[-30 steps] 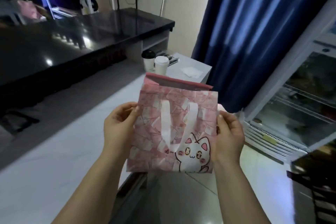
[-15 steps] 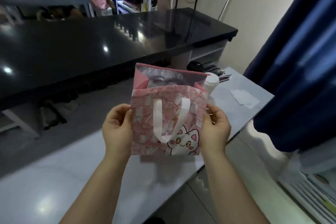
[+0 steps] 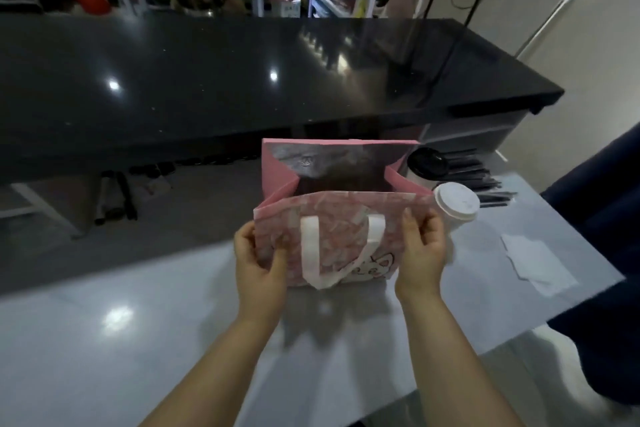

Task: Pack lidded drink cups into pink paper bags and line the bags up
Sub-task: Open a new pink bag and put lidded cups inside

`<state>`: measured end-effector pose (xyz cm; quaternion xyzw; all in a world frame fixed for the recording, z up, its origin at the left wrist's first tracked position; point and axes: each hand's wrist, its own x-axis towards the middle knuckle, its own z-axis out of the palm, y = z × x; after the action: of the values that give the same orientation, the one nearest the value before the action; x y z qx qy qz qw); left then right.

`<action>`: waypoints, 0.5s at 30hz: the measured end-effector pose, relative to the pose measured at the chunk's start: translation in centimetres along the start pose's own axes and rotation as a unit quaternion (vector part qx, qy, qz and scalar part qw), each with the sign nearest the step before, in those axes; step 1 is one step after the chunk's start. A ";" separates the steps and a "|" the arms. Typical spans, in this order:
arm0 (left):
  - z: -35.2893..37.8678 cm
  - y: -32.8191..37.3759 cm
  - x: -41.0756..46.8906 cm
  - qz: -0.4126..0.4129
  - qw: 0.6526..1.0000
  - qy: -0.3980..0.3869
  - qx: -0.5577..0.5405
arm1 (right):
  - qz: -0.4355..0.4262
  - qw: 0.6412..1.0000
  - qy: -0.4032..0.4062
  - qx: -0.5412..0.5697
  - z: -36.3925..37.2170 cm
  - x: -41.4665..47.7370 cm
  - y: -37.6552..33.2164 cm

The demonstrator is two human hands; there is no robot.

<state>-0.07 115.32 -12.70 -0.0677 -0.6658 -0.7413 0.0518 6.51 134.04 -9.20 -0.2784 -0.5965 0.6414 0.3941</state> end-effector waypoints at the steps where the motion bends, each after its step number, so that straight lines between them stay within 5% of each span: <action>1: 0.3 -0.4 -0.8 -0.012 1.000 0.009 0.008 | 0.011 1.000 -0.022 0.000 -0.4 0.4 0.7; 8: 1.5 -1.7 -6.7 -0.088 0.986 0.102 0.100 | 0.035 0.983 -0.180 -0.032 -3.8 2.1 3.2; 15: 2.0 -0.5 -9.3 -0.098 0.979 0.067 0.163 | 0.088 0.960 -0.265 0.022 -6.4 3.3 3.8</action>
<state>9.06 117.24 -14.54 0.0570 -0.7763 -0.6269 0.0338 9.38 140.34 -13.41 -0.1411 -0.6386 0.7373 0.1692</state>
